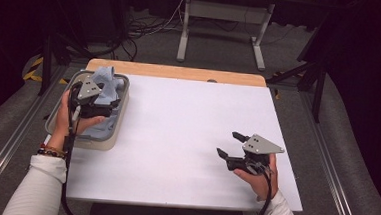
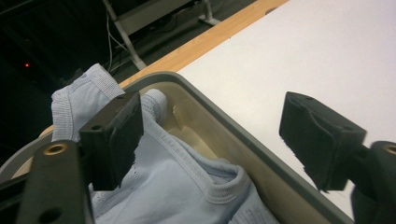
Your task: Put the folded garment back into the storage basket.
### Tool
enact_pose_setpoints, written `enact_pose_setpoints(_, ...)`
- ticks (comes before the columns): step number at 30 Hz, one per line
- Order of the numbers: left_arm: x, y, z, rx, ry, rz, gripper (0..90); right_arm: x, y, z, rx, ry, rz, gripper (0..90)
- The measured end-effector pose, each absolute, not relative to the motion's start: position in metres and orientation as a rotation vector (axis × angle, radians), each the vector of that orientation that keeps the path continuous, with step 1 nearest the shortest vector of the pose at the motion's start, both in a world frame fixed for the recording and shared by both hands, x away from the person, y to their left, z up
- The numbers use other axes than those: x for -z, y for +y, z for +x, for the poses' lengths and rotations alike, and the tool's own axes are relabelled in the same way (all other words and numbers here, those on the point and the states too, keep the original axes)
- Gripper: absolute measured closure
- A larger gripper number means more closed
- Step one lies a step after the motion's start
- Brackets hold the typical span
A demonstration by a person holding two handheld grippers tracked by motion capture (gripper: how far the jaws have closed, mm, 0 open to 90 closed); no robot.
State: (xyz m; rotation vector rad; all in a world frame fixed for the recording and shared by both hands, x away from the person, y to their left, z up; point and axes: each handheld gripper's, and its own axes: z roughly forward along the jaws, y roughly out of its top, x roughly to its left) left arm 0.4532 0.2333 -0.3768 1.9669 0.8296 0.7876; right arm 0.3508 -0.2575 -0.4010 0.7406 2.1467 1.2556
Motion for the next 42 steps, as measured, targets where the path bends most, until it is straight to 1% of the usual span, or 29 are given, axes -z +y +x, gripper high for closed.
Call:
enact_pose_setpoints(3,0.376,0.235,0.451,-0.775,0.832,1.938,17.2,0.401,-0.258,0.351,-1.255,2.139,0.743,22.5)
enact_pose_setpoints(4,0.376,0.236,0.450,-0.781,0.831,1.932,15.6,0.401,-0.258,0.351,-1.255,2.136,0.750,20.7)
enact_pose_setpoints(8,0.374,0.237,0.444,-0.770,0.827,1.891,11.4,0.402,-0.260,0.352,-1.248,2.121,0.765,15.9)
enact_pose_setpoints(11,0.373,0.239,0.438,-0.749,0.816,1.859,9.7,0.402,-0.260,0.352,-1.251,2.111,0.772,14.4)
enact_pose_setpoints(14,0.373,0.238,0.433,-0.746,0.806,1.827,9.3,0.401,-0.260,0.351,-1.256,2.097,0.770,13.7)
enact_pose_setpoints(23,0.369,0.230,0.417,-0.761,0.768,1.811,7.0,0.399,-0.261,0.347,-1.257,2.062,0.747,13.4)
enact_pose_setpoints(34,0.367,0.216,0.407,-0.770,0.723,1.792,4.6,0.397,-0.263,0.343,-1.263,2.026,0.738,13.1)
enact_pose_setpoints(36,0.367,0.212,0.406,-0.777,0.701,1.810,2.1,0.397,-0.263,0.343,-1.269,2.027,0.734,12.9)
enact_pose_setpoints(42,0.366,0.208,0.403,-0.764,0.696,1.790,3.2,0.396,-0.261,0.341,-1.242,2.019,0.721,12.9)
